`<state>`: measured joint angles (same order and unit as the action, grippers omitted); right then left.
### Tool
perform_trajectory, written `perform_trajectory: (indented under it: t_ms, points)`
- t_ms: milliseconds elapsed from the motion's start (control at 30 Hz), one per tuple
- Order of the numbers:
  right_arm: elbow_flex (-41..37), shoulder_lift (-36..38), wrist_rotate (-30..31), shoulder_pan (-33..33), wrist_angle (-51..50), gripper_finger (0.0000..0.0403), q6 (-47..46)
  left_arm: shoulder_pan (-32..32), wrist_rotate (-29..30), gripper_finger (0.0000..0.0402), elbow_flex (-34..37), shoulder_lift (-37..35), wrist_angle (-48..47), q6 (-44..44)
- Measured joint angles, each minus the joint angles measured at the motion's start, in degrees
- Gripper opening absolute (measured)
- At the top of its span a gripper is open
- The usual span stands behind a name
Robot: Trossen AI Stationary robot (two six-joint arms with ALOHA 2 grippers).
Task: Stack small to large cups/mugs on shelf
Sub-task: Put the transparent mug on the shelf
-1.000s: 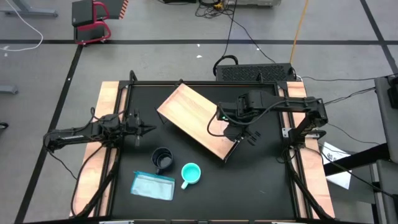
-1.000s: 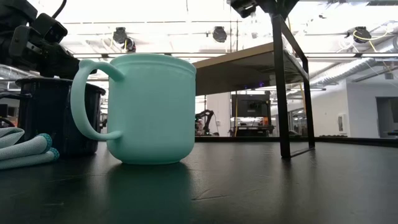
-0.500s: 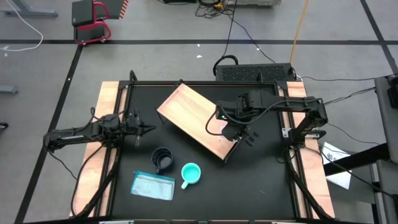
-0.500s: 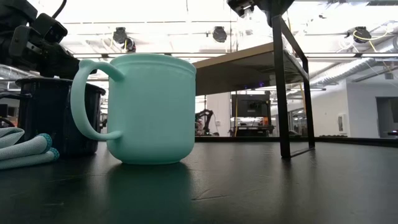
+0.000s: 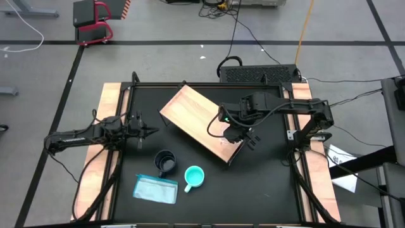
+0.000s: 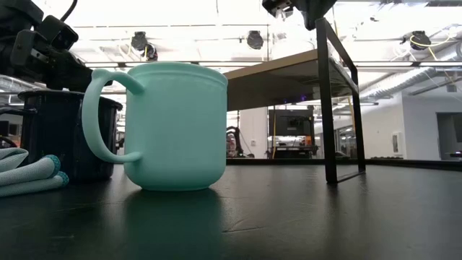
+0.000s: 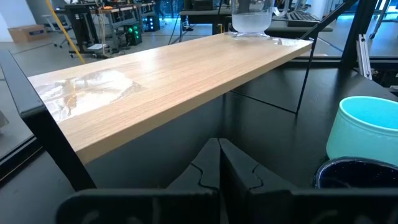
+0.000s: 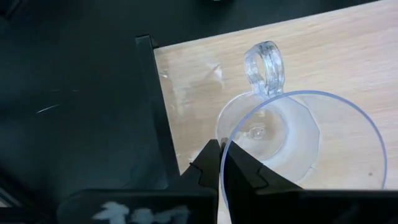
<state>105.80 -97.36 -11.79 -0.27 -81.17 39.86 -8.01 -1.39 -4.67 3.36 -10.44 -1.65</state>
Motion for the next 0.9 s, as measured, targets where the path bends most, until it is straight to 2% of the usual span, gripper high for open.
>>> perform_trajectory:
  t_ms: [233,900]
  points:
    - [-2.4,0.2,0.0,0.1,1.0,0.0,-0.4,0.0,0.0,0.0003,0.0,0.0,0.0,0.0]
    - [-2.5,0.1,0.0,0.4,1.0,0.0003,-1.8,0.0,0.0,0.0003,0.0,0.0,0.0,0.0]
